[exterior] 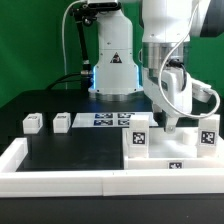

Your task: Assemble square table

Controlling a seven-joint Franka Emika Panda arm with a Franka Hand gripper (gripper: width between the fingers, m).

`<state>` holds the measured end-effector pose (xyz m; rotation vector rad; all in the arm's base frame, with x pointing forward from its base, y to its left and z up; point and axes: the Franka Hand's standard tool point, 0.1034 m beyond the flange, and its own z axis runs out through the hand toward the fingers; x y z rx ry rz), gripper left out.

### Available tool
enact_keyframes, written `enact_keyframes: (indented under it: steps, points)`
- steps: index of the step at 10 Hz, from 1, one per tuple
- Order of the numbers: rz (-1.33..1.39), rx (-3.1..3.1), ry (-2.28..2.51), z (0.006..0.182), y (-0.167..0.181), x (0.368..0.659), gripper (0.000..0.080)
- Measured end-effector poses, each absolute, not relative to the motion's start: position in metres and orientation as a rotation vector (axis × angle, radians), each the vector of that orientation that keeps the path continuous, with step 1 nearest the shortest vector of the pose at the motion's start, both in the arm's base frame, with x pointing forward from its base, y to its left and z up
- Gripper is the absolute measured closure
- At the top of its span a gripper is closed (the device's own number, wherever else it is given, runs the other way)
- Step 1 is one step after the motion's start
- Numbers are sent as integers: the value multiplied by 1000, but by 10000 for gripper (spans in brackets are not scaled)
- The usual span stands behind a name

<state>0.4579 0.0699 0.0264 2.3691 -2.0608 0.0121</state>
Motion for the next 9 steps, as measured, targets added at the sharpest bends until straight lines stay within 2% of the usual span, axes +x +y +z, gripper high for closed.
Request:
enact_keyframes:
  steps: [5, 7, 8, 9]
  points:
    - [36, 2356, -2030, 9, 64, 452, 151]
    - [37, 2358, -2029, 10, 64, 453, 151]
    - [40, 2364, -2029, 12, 65, 455, 240]
    - [41, 2370, -2023, 12, 65, 455, 421]
